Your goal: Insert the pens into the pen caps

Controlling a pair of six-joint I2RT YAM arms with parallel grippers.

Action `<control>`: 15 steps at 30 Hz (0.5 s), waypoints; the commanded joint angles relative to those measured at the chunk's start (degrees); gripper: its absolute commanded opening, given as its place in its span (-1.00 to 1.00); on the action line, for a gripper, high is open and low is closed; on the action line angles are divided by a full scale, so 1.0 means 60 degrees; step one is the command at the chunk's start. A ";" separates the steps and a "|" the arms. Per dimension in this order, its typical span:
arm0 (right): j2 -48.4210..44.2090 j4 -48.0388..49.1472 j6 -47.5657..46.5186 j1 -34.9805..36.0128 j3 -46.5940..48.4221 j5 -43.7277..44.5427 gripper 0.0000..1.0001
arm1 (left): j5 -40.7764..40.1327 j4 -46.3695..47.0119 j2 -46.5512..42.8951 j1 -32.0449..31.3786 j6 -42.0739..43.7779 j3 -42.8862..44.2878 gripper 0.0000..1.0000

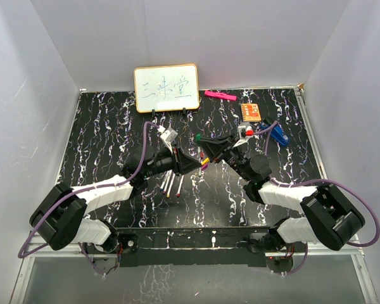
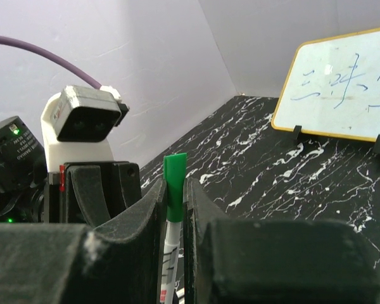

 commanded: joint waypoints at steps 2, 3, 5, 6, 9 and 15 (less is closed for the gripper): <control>-0.0139 -0.0122 -0.0110 0.0042 -0.0198 -0.0088 -1.00 | -0.0010 0.0296 -0.0016 -0.0041 0.0270 0.0502 -1.00; -0.0130 -0.0161 -0.0110 0.0046 -0.0218 -0.0091 -1.00 | -0.0006 0.0346 -0.0012 -0.0038 0.0278 0.0548 -1.00; -0.0103 -0.0232 -0.0118 0.0042 -0.0256 -0.0092 -1.00 | -0.0030 0.0426 -0.0029 -0.0044 0.0303 0.0631 -1.00; -0.0107 -0.0284 -0.0124 0.0050 -0.0274 -0.0105 -1.00 | -0.0056 0.0463 -0.0063 -0.0044 0.0299 0.0674 -1.00; -0.0066 -0.0500 -0.0153 0.0049 -0.0254 -0.0159 -1.00 | -0.0184 0.0634 -0.0188 -0.0033 0.0325 0.0751 -1.00; -0.0013 -0.1253 -0.0196 0.0051 -0.0147 -0.0310 -1.00 | -0.0884 0.1197 -0.0498 -0.0041 0.0407 0.0772 -1.00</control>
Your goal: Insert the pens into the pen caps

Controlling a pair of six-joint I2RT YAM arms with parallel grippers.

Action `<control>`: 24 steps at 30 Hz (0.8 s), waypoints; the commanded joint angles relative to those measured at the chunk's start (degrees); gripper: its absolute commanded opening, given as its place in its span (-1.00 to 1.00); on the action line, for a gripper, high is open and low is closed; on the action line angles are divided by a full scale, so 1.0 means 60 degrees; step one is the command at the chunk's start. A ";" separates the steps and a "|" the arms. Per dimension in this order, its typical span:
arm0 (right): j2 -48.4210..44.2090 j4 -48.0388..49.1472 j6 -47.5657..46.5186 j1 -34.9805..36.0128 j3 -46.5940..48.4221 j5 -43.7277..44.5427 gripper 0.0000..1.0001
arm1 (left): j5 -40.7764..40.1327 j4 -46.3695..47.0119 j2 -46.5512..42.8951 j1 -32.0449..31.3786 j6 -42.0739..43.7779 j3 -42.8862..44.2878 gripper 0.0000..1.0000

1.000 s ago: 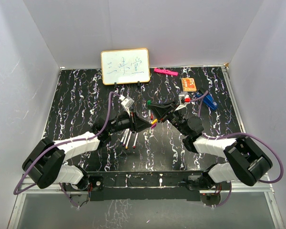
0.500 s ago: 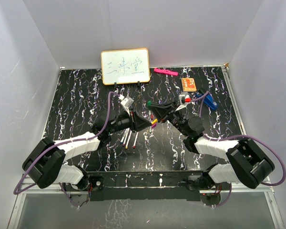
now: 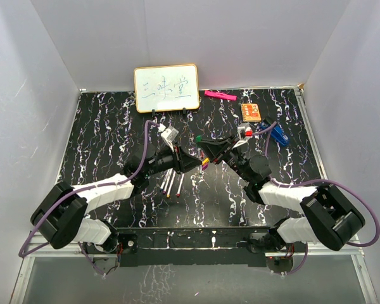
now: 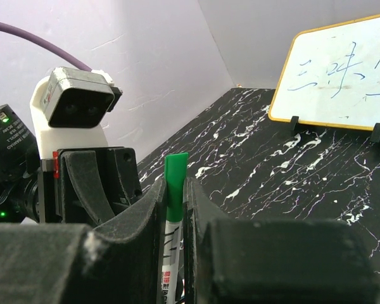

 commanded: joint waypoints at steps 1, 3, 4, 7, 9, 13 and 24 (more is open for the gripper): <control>-0.0012 -0.1215 -0.0214 0.0044 0.0062 -0.0280 -1.00 | -0.0671 0.1517 -0.0674 -0.0034 0.0226 0.0516 -1.00; 0.0027 -0.1766 -0.0242 0.0042 0.0178 -0.0315 -1.00 | -0.0825 0.1879 -0.0762 -0.0030 0.0231 0.0558 -1.00; 0.0044 -0.1918 -0.0269 0.0044 0.0218 -0.0387 -1.00 | -0.0922 0.1917 -0.0794 -0.0022 0.0282 0.0629 -1.00; 0.0054 -0.2222 -0.0260 0.0030 0.0237 -0.0515 -1.00 | -0.1272 0.1705 -0.0915 -0.0030 0.0621 0.0891 -1.00; 0.0053 -0.2483 -0.0225 0.0043 0.0250 -0.0481 -1.00 | -0.1483 0.1762 -0.0999 -0.0008 0.0722 0.0961 -1.00; 0.0261 -0.3243 -0.0393 0.0058 0.0284 -0.0521 -1.00 | -0.1889 0.2137 -0.1102 0.0104 0.0695 0.0991 -1.00; 0.0971 -0.3763 -0.0268 0.0622 -0.0294 -0.0418 -1.00 | -0.2154 0.3080 -0.1043 0.0683 0.0397 0.1241 -1.00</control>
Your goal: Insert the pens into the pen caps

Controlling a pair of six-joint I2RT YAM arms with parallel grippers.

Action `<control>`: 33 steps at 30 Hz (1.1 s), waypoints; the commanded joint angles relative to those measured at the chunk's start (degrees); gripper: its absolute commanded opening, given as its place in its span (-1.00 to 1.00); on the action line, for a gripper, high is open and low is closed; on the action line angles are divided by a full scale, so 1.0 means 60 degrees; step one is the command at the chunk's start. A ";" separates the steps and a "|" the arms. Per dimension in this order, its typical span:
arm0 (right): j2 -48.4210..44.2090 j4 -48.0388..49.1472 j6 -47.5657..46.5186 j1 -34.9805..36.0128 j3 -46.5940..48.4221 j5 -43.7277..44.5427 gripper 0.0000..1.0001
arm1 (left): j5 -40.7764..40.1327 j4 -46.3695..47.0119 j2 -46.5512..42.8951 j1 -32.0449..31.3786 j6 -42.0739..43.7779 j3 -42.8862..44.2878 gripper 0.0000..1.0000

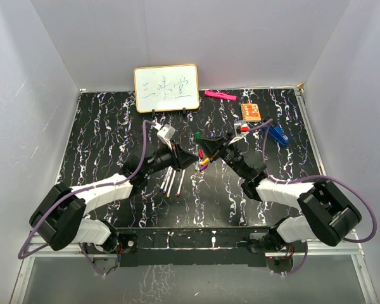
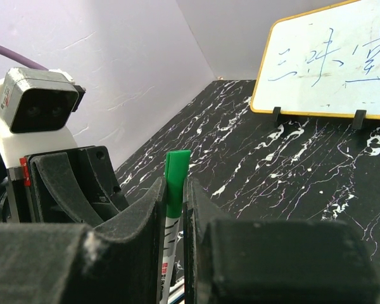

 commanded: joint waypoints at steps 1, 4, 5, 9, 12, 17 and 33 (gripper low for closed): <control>0.0613 -0.2757 -0.0218 0.0642 -0.0820 -0.0859 -1.00 | -0.1037 0.3374 -0.0845 0.0659 -0.0069 0.1225 -1.00; 0.0677 -0.2744 -0.0149 0.0782 -0.0836 -0.0791 -1.00 | -0.0918 0.3350 -0.0772 0.0874 -0.0259 0.1293 -1.00; 0.0678 -0.2686 -0.0089 0.0796 -0.0833 -0.0772 -1.00 | -0.0873 0.3280 -0.0725 0.0922 -0.0317 0.1295 -1.00; 0.0645 -0.2555 0.0004 0.0799 -0.0474 -0.0724 -1.00 | -0.0697 0.2539 -0.0519 0.0950 -0.0289 0.1286 -1.00; 0.0730 -0.2577 -0.0039 0.0802 0.0258 -0.0632 -1.00 | -0.0547 0.2025 -0.0412 0.0952 -0.0278 0.1092 -1.00; 0.0653 -0.3123 -0.0492 0.0802 0.1842 -0.0001 -1.00 | -0.0831 0.0753 -0.0632 0.0940 0.0085 0.0497 -1.00; -0.0633 -0.6528 -0.2130 0.0030 0.2471 0.3681 0.96 | -0.2830 -0.3051 -0.0931 0.2271 0.1910 0.1217 -1.00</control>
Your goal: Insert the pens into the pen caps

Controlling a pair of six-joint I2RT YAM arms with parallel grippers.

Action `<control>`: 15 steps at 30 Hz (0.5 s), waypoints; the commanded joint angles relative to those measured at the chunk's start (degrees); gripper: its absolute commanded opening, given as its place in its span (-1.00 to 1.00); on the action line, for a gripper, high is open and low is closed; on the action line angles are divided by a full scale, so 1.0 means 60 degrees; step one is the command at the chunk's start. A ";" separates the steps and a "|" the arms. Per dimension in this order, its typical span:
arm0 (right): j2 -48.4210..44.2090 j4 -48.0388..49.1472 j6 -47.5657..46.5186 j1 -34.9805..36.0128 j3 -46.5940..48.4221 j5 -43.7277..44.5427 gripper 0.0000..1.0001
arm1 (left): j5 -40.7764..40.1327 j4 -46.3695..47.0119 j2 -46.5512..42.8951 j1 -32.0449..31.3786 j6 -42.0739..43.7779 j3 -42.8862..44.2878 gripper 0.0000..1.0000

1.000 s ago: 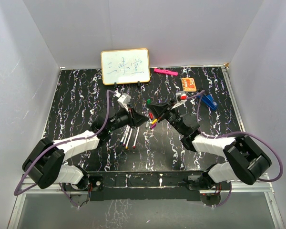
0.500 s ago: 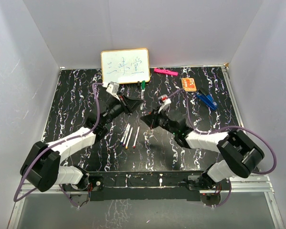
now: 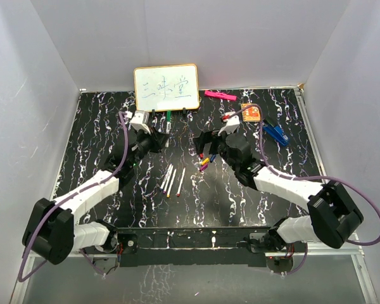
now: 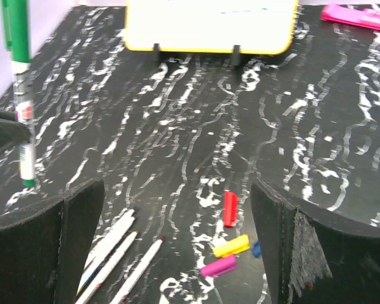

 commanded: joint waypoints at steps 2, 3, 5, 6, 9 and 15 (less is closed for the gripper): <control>-0.0412 -0.0315 0.0127 -0.1154 0.0024 -0.0195 0.96 | -0.0413 -0.1305 0.0736 0.0679 0.0540 0.1093 -1.00; -0.0350 -0.0220 0.0373 -0.1463 0.0024 -0.0634 0.96 | -0.0431 -0.1494 0.0937 0.0768 0.0561 0.1237 -1.00; -0.0136 0.0070 0.0778 -0.1987 0.0001 -0.1129 0.96 | -0.0465 -0.1888 0.1363 0.0928 0.0622 0.1534 -1.00; -0.0079 0.0420 0.0878 -0.2192 -0.0071 -0.1294 0.96 | -0.0516 -0.2109 0.1550 0.1024 0.0617 0.1709 -1.00; -0.0004 0.1317 0.1236 -0.2614 -0.0424 -0.1452 0.96 | -0.0432 -0.2808 0.2356 0.1384 0.0460 0.2176 -1.00; 0.0168 0.0380 0.1314 -0.2780 0.0190 -0.1657 0.96 | -0.0609 -0.3768 0.3621 0.1753 0.0384 0.2760 -0.95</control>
